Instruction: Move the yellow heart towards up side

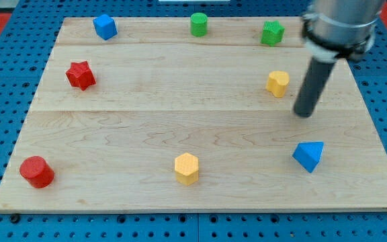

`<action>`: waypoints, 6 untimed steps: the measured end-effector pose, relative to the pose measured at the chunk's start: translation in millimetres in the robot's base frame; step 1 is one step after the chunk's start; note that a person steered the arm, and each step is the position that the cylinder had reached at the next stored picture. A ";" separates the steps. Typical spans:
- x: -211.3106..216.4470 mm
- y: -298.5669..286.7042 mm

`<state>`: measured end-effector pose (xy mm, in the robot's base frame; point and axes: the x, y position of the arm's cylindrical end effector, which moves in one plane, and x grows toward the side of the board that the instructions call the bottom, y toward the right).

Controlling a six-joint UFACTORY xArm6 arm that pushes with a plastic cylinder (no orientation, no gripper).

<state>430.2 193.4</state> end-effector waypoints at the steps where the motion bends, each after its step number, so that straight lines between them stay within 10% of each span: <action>1: -31.8 -23.0; 2: -35.2 -155.7; 5: -47.2 -136.1; 6: -54.0 -236.5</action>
